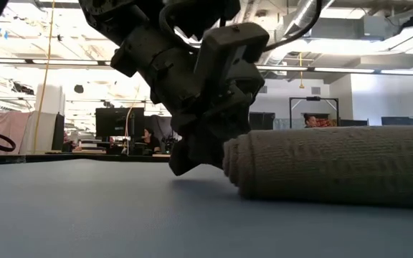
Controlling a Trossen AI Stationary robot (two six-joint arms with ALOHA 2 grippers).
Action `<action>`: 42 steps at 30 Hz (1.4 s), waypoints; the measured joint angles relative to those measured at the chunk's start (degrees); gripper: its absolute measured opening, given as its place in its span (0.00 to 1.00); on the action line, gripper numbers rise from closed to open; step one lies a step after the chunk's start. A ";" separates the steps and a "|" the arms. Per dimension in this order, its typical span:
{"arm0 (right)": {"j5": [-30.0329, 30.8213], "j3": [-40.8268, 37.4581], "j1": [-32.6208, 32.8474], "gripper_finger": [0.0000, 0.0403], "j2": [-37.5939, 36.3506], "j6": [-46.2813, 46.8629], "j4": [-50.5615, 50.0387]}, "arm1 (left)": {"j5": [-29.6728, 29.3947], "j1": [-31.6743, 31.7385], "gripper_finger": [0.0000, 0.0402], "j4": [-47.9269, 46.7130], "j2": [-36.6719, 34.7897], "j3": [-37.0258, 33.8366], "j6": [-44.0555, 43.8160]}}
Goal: Roll towel
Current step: Roll the grey towel
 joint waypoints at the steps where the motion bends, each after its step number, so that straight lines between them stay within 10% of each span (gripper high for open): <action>1: 0.08 0.00 0.23 0.08 0.00 0.41 -0.04 | 0.03 0.24 0.00 0.00 0.04 0.00 -0.14; 23: 2.93 -0.02 1.36 0.06 0.02 5.86 -1.67 | -4.99 2.97 0.02 11.64 -2.07 -0.02 15.20; 42: 4.09 -0.02 1.21 0.06 0.02 7.17 -0.77 | -10.66 7.25 0.54 7.99 0.31 0.14 25.00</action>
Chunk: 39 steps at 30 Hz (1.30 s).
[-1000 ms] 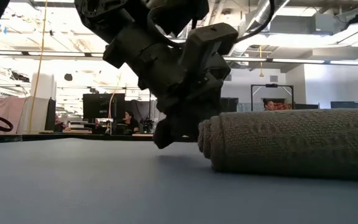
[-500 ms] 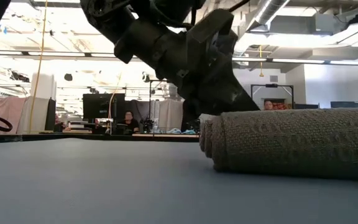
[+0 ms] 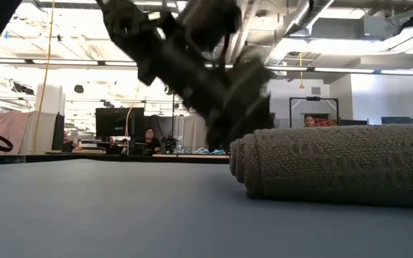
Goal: Roll towel
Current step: Roll the grey towel
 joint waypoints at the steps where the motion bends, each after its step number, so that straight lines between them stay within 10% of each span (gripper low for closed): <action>1: 0.00 0.00 0.00 0.06 0.00 0.01 0.10 | 0.72 0.19 0.55 -0.04 0.92 -0.13 -1.30; 12: -0.19 0.02 0.00 0.06 0.00 0.20 0.73 | 6.16 0.53 0.51 -6.76 5.97 5.43 -1.72; 20: -2.86 0.02 0.00 0.05 0.00 0.20 0.25 | 9.04 0.36 0.04 -12.14 5.84 5.98 -4.07; 39: -8.78 0.19 -1.49 0.05 5.28 5.65 4.15 | 9.06 -2.58 0.00 -28.86 2.56 5.98 -4.93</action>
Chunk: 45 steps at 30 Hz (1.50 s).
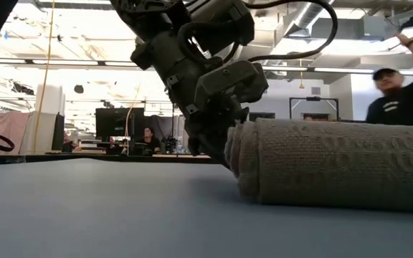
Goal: Roll towel
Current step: Roll the grey towel
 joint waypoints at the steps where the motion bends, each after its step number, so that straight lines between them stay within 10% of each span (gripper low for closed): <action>1: -0.08 -0.02 0.26 0.05 0.09 1.11 0.26 | -0.70 -0.33 0.00 -0.30 -0.02 0.00 -0.11; 21: -0.94 -0.08 -1.89 0.05 -0.62 -0.10 0.43 | 1.87 -3.49 0.24 1.41 -14.62 -0.61 5.58; 30: -0.88 -0.13 -1.88 0.05 -0.58 -0.10 0.60 | -3.00 -12.72 0.25 16.12 -12.45 -0.48 18.70; 45: -0.68 -0.14 -2.00 0.05 -0.54 -0.10 0.70 | -6.58 -16.05 0.58 20.43 -6.78 -0.33 12.70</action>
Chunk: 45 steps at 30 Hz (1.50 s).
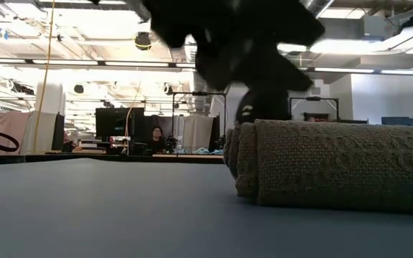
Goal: Roll towel
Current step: Roll the grey towel
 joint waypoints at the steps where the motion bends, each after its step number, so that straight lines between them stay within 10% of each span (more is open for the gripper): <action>1: -0.01 -0.01 -0.14 0.05 0.00 0.17 0.01 | 0.00 -0.16 0.59 0.73 0.86 -0.01 -0.99; 25: 0.07 -0.01 -0.26 0.05 0.01 0.46 0.25 | -13.97 0.11 0.60 3.91 2.87 0.59 6.97; 45: 0.23 0.01 -1.02 0.05 0.00 -0.02 0.08 | -4.06 3.19 0.56 -5.98 2.94 0.37 -7.69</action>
